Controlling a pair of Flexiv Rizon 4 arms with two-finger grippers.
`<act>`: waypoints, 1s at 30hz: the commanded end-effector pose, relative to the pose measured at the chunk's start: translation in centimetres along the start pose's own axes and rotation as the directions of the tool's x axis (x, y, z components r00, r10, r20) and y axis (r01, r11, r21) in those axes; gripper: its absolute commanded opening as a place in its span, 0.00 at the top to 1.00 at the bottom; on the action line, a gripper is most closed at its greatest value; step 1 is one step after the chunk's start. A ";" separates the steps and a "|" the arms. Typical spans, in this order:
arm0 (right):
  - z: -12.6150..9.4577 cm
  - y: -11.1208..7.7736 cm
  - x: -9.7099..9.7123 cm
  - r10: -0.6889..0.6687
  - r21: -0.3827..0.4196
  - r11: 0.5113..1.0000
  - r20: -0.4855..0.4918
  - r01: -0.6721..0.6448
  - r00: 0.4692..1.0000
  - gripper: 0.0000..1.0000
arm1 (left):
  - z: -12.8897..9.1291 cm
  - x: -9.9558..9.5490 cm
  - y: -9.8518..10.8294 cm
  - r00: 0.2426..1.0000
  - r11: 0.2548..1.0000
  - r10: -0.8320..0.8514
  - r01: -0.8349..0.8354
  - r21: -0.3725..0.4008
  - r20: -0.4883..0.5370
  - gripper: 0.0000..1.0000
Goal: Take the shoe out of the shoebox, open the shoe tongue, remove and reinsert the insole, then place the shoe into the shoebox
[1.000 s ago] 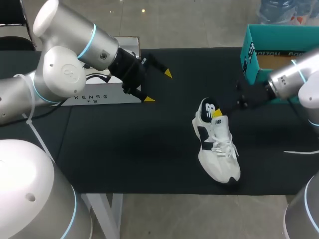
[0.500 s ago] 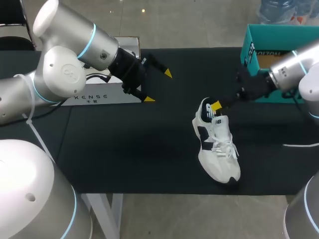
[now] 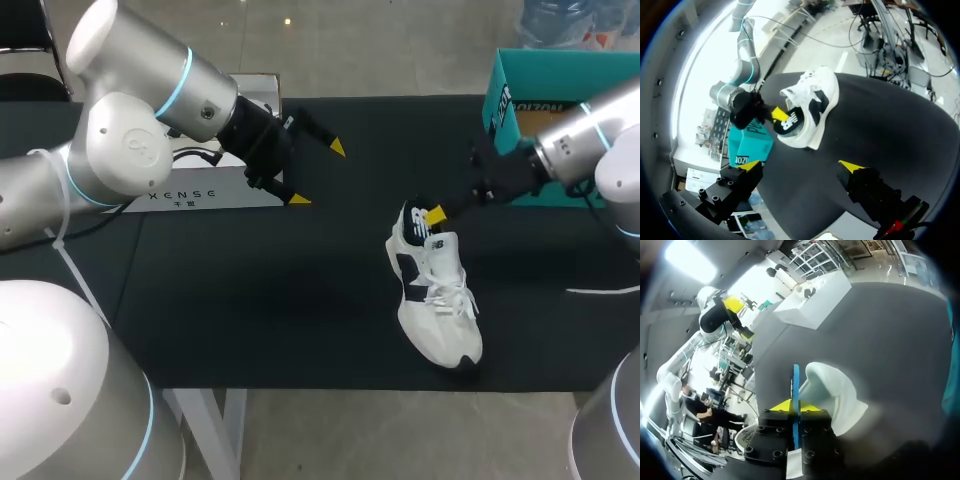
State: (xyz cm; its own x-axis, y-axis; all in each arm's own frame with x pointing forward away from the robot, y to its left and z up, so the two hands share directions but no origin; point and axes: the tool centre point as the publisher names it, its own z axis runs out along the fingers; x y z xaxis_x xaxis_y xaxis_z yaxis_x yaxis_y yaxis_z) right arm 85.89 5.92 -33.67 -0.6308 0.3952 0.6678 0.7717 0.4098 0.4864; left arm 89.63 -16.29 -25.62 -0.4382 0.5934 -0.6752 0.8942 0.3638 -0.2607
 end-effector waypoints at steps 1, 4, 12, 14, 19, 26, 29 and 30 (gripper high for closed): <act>0.0 -0.5 0.3 0.006 0.001 1.000 0.005 -0.006 1.000 1.00 | -0.1 0.0 0.0 1.000 1.000 0.001 -0.001 -0.002 -0.004 0.00; 0.3 -1.0 0.4 0.012 0.004 1.000 0.002 -0.012 1.000 1.00 | -0.1 0.0 0.0 1.000 1.000 0.001 -0.001 -0.002 -0.004 0.00; 1.1 -2.3 0.7 0.029 0.027 0.999 -0.014 -0.028 0.999 1.00 | -0.1 0.0 0.0 1.000 1.000 0.001 -0.001 -0.002 -0.004 0.00; 1.3 -2.6 0.8 0.033 0.031 0.999 -0.016 -0.032 0.999 1.00 | -0.1 0.0 0.0 1.000 1.000 0.001 -0.001 -0.002 -0.004 0.00; 1.7 -3.3 0.7 0.047 0.048 0.998 -0.019 -0.046 0.999 1.00 | -0.1 0.0 0.0 1.000 1.000 0.001 -0.001 -0.002 -0.004 0.00; 1.0 -2.1 1.0 0.027 0.048 0.999 -0.005 -0.026 1.000 0.00 | -0.1 0.0 0.0 1.000 1.000 0.001 -0.001 -0.002 -0.004 0.00; 0.7 -1.3 1.1 0.010 0.044 0.999 0.000 -0.010 1.000 0.00 | -0.1 0.0 0.0 1.000 1.000 0.001 -0.001 -0.002 -0.004 0.00; 0.5 -1.0 1.1 0.005 0.041 0.999 0.002 -0.005 1.000 0.00 | -0.1 0.0 0.0 1.000 1.000 0.001 -0.001 -0.002 -0.004 0.00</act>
State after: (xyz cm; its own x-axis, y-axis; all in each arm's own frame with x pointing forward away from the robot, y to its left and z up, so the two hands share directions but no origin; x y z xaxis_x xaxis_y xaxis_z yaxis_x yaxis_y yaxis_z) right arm 84.08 6.30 -34.29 -0.6246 0.3940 0.6743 0.7731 0.4343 0.4623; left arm 89.63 -16.28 -25.61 -0.4382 0.5934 -0.6752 0.8942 0.3639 -0.2606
